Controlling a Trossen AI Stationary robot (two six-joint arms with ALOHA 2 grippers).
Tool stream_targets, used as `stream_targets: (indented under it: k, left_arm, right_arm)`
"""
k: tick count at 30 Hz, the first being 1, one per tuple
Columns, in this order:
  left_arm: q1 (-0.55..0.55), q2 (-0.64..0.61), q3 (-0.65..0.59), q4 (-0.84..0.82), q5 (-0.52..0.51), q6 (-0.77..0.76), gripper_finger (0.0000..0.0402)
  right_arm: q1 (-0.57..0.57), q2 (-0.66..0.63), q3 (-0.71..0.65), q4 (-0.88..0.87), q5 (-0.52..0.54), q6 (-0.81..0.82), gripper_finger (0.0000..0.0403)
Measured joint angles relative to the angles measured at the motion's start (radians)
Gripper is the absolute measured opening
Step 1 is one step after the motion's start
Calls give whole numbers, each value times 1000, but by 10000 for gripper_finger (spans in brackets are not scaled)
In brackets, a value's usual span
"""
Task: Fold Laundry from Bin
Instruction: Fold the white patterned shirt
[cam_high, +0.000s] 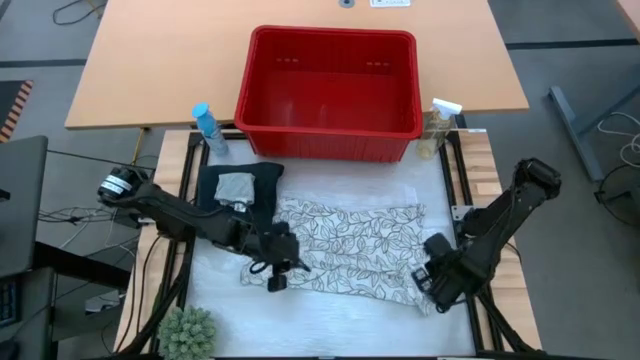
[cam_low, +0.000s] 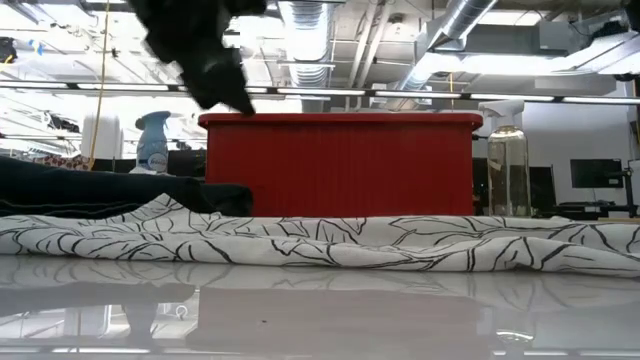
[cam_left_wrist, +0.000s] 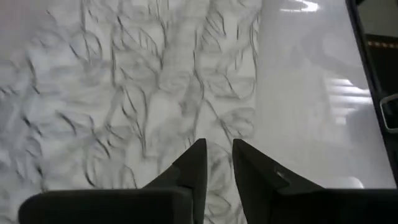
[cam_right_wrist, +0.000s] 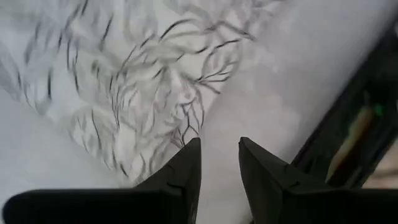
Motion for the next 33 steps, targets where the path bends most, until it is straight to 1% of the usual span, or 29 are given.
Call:
stream_targets:
  k: [2,4,8,9,11,16,21,26,28,30,33]
  left_arm:
    - [-19,-2,-50,37,17,-39,56]
    - [-38,-2,-106,43,21,-87,47]
    - [-68,-2,-187,122,16,-158,32]
    - [-70,-2,-205,138,16,-171,29]
    - [-77,-1,-235,143,15,-198,24]
    - [-90,-2,-286,148,12,-254,18]
    - [-126,-1,-347,157,-4,-296,18]
    - [-157,-4,-425,223,-21,-383,18]
    - [-166,-4,-447,263,-30,-418,18]
    - [-171,-4,-457,280,-37,-437,18]
    - [-173,-4,-458,281,-44,-438,18]
  right_arm:
    - [-15,-15,0,7,18,122,118]
    - [-38,-8,0,42,35,155,95]
    - [-109,61,0,130,36,52,24]
    - [-129,83,0,163,36,6,17]
    - [-171,131,0,192,29,-68,17]
    - [-245,229,-1,222,-24,-181,15]
    - [-260,309,0,186,-88,-205,15]
    - [-255,356,-1,186,-160,-225,15]
    - [-239,350,8,181,-153,-186,15]
    - [-216,317,30,168,-104,-143,18]
    - [-165,254,69,163,-51,-144,41]
